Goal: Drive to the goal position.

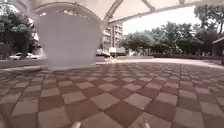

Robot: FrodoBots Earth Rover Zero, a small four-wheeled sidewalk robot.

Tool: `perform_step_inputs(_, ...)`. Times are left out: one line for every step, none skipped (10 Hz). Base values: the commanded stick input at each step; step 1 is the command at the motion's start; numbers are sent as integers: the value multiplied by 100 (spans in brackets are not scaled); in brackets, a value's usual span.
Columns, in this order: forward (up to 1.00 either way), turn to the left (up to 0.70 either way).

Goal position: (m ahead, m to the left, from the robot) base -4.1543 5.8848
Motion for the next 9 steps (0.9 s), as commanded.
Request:
perform_step_inputs(0, 0)
perform_step_inputs(0, 0)
perform_step_inputs(0, 0)
perform_step_inputs(0, 0)
perform_step_inputs(0, -35)
perform_step_inputs(0, -45)
perform_step_inputs(0, -45)
perform_step_inputs(0, -45)
perform_step_inputs(0, -45)
